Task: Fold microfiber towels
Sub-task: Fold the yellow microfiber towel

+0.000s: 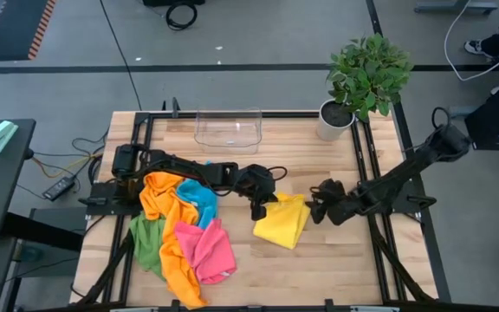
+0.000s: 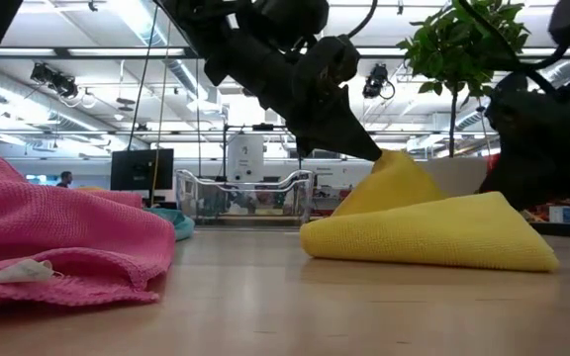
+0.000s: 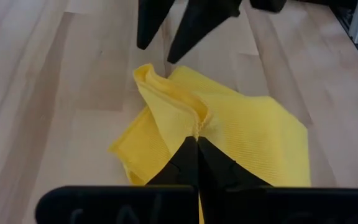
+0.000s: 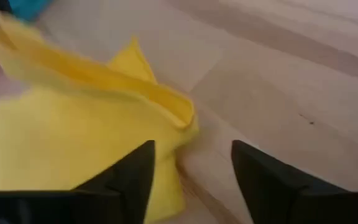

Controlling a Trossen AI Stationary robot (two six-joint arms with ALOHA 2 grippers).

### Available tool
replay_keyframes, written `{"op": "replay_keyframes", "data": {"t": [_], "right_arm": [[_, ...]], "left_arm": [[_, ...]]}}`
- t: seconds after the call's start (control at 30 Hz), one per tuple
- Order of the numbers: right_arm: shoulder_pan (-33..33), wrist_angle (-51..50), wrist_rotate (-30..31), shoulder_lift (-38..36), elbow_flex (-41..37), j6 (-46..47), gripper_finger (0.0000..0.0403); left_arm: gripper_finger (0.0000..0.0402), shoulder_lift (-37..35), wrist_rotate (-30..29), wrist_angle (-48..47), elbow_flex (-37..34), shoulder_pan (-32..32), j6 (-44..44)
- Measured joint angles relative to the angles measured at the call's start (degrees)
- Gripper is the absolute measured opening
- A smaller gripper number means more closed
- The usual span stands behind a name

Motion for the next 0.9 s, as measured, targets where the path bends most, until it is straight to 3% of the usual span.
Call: {"op": "replay_keyframes", "data": {"t": [0.2, 0.37, 0.57, 0.67, 0.9], "right_arm": [[-3.1, 1.8, -2.7, 1.5, -0.1, -11.7, 0.0259], [-8.0, 11.4, -8.2, 3.4, -1.3, -19.8, 0.0257], [-11.6, 13.0, -11.8, 4.0, -2.3, -21.8, 0.0248], [-11.6, 13.1, -12.5, 4.0, -2.4, -23.3, 0.0212], [-11.6, 15.4, -12.6, 4.0, -2.4, -26.6, 0.0067]], "left_arm": [[0.0002, 0.0, 0.0, 0.0, 0.0, 0.0, -0.5], [0.0003, 0.0, -0.1, -0.1, 0.0, 0.0, -1.5], [0.0004, 0.0, -0.1, -0.5, 0.0, 0.0, -2.0], [0.0003, 0.0, -0.1, -0.5, 0.0, 0.0, -2.0], [0.0003, 0.0, -0.6, -0.5, 0.0, 0.0, -2.0]]}}
